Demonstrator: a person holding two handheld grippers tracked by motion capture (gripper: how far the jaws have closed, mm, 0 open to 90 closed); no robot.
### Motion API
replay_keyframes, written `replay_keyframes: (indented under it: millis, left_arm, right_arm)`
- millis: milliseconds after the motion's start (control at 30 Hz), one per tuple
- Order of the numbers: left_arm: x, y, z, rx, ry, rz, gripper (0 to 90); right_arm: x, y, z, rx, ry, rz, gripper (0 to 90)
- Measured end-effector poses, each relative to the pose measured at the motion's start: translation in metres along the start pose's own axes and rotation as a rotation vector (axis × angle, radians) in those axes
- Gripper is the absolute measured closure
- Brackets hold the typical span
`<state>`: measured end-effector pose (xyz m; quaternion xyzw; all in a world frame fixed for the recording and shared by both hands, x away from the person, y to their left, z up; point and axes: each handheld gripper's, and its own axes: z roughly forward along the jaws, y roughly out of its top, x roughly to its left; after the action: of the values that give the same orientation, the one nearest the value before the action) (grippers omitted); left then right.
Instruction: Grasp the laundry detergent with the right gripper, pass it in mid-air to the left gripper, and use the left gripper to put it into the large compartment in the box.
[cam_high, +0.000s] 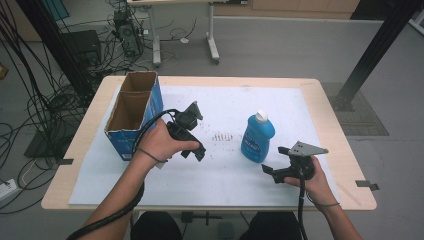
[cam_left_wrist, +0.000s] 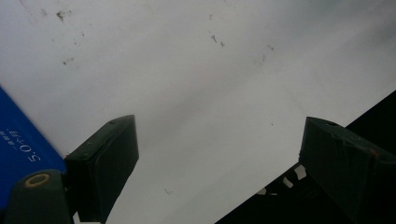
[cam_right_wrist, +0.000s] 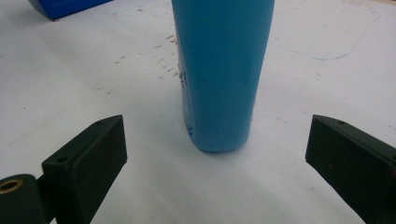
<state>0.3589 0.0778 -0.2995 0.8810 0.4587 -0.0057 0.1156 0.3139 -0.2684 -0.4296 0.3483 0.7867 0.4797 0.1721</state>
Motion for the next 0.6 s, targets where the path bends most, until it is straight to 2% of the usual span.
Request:
replay_keyframes:
  millis: [600]
  left_arm:
    - [-0.0012,0.0004,-0.0006,-0.001,-0.003,0.007,12.1]
  right_arm:
    - [-0.0013,0.0077,0.0062,-0.031,-0.002,-0.008,4.9]
